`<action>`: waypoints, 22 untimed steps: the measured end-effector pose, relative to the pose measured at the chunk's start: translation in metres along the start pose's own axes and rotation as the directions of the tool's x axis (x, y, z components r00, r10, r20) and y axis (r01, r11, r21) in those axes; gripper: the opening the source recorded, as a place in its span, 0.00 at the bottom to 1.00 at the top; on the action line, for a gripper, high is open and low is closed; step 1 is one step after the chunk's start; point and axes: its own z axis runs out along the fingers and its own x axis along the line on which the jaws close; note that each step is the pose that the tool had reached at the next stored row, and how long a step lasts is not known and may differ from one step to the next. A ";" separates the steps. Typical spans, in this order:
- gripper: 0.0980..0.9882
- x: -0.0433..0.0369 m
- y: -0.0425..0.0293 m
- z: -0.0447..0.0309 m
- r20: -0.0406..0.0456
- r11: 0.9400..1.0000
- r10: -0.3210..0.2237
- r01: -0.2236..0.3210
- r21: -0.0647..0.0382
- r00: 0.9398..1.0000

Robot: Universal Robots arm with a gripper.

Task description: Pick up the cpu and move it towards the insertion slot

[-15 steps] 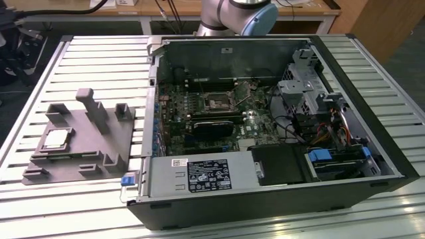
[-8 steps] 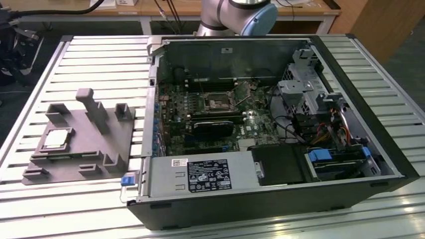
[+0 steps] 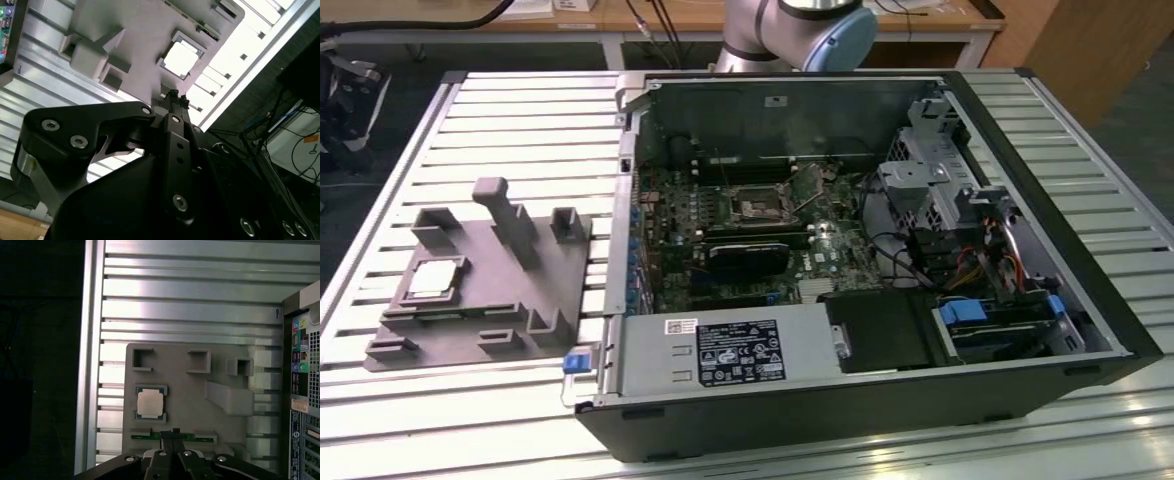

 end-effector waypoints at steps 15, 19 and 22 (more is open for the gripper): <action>0.01 0.0139 -0.0002 0.0064 0.000 1.000 0.000 0.000 0.000 1.000; 0.02 0.0146 -0.0003 0.0111 0.000 1.000 0.000 0.000 0.001 1.000; 0.15 0.0154 -0.0004 0.0141 0.000 1.000 -0.002 0.002 0.001 1.000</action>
